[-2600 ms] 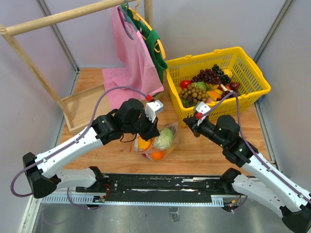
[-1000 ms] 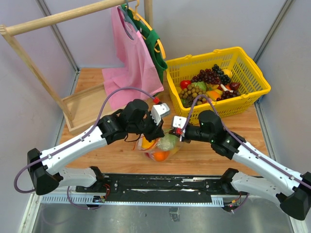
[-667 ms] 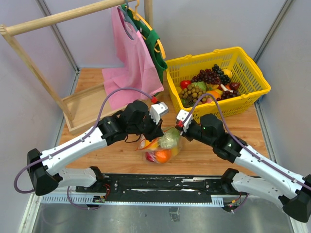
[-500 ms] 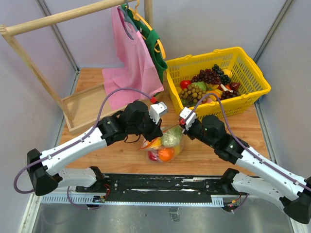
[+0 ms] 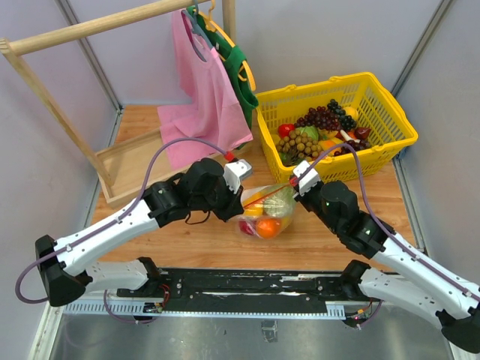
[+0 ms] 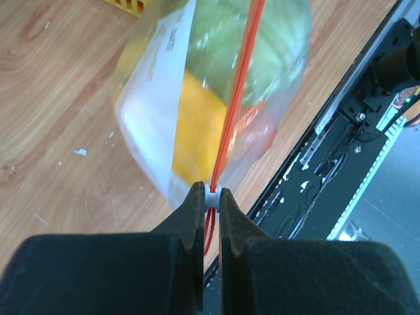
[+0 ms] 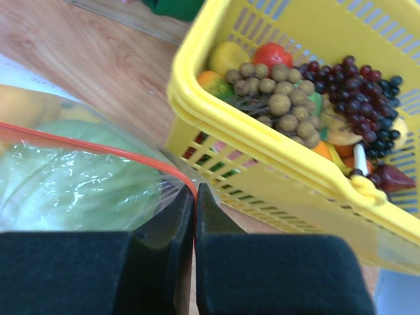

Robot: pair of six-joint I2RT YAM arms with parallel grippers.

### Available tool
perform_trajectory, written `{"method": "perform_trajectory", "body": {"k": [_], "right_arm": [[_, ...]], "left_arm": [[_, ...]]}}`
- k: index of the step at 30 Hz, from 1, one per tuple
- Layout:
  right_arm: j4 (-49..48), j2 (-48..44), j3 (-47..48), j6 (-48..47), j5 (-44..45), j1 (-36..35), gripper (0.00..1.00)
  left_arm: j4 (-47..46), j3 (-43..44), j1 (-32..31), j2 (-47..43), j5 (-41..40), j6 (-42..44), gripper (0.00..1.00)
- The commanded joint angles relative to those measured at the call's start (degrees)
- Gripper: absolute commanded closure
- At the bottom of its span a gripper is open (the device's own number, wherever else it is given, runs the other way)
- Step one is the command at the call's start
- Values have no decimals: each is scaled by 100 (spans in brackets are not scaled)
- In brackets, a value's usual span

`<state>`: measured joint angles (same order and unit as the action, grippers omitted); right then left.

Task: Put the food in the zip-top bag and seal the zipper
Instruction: Zip the zipper food storage bag at the center of the board.

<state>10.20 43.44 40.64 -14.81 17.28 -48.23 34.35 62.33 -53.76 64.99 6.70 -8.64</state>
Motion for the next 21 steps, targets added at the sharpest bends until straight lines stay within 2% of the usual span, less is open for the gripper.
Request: {"method": "perform_trajectory", "body": {"k": [1,6,10,14,18,21], "right_arm": [[38,-299,-60,-135,1249,120,99],[96,-388,-91,-76,1307,162,99],[65,-372,-83,-81,958,164,100],[-318,-291,-65,-145,-532,156,100],[-603,174,205,-286,-2070,143,99],[-866,654,491,-226,-2766,126,99]], "left_arm": [[752,30,-21,-266,-280,-190,100],[949,-22,-21,-447,-556,-392,100],[1049,-77,-21,-592,-836,-598,100],[1070,-54,-21,-712,-1331,-850,100],[1239,62,-21,-860,-2364,-1200,100],[1202,-48,-21,-1036,-3093,-1467,100]]}}
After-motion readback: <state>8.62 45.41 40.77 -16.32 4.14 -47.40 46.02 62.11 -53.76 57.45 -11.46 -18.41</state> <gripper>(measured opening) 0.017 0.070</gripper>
